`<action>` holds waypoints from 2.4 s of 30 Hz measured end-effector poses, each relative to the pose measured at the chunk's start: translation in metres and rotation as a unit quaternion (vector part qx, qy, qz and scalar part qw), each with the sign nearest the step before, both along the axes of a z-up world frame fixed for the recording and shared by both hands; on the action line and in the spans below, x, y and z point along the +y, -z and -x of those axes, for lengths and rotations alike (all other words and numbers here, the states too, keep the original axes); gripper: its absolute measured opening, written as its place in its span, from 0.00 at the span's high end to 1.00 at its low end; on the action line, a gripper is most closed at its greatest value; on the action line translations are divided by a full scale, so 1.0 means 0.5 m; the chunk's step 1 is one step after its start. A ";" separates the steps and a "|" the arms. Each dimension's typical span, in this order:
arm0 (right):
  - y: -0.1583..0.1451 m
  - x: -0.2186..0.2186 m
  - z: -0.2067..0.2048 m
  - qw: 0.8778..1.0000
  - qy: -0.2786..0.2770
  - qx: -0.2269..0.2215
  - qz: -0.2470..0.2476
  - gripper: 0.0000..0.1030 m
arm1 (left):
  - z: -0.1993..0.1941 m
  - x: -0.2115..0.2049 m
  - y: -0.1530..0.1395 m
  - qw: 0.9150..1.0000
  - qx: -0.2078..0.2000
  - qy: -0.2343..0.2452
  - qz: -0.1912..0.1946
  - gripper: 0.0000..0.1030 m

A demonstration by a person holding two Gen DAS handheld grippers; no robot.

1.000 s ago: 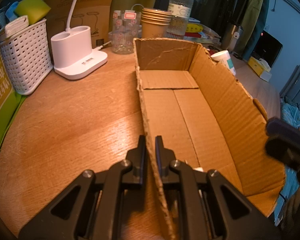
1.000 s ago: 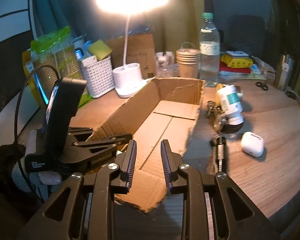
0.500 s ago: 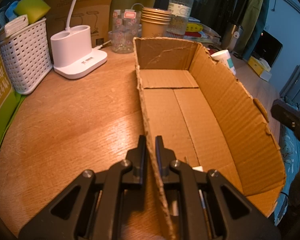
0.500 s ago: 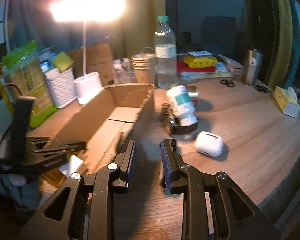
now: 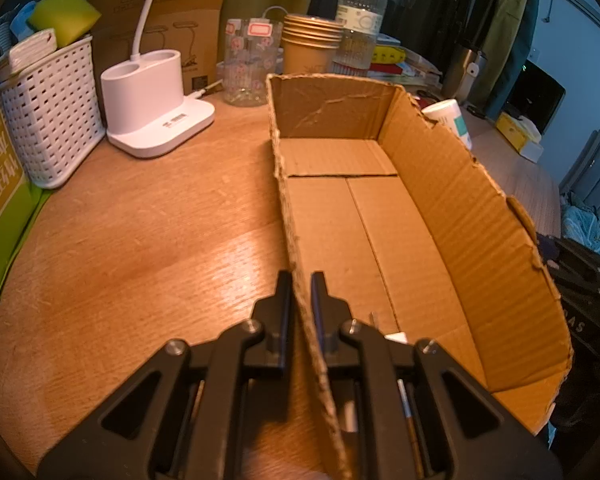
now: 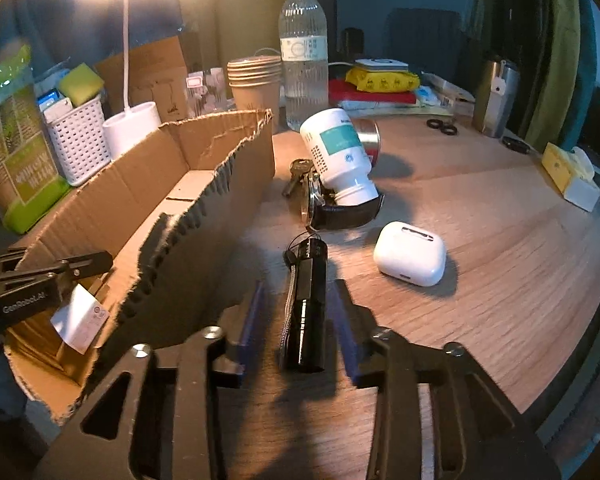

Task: Organize rigid objects
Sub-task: 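Grasp the black flashlight with the right gripper, then lift the flashlight and carry it over the cardboard box with the right gripper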

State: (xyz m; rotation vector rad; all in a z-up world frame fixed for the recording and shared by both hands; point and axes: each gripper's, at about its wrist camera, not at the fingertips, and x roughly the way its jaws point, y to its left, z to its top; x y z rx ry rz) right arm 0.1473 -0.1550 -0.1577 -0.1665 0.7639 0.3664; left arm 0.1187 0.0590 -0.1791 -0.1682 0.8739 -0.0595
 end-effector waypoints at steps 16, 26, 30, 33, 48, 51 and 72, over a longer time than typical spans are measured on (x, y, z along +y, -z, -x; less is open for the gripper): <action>0.030 0.013 -0.034 1.000 0.008 0.016 0.018 0.62 | -0.001 0.001 0.000 1.000 0.000 0.000 0.000 0.90; 0.040 0.020 -0.035 1.000 0.002 0.015 0.026 0.76 | -0.001 0.001 0.000 1.000 0.000 0.000 0.001 0.90; 0.040 0.024 -0.030 0.999 -0.003 0.011 0.031 0.77 | -0.001 0.001 0.000 1.000 0.000 0.000 0.001 0.90; 0.040 0.023 -0.027 1.000 -0.006 0.012 0.028 0.77 | -0.001 0.001 0.000 1.000 0.000 0.000 0.001 0.90; -0.022 0.005 0.002 1.000 -0.001 -0.024 0.004 0.77 | -0.002 0.001 -0.001 1.000 0.001 0.000 0.001 0.90; -0.044 0.004 0.013 0.999 0.000 -0.036 -0.002 0.77 | -0.002 0.001 -0.001 1.000 0.001 0.000 0.001 0.90; -0.156 0.022 0.095 0.994 -0.035 -0.096 -0.040 0.77 | -0.002 0.002 -0.001 1.000 0.001 0.000 0.002 0.90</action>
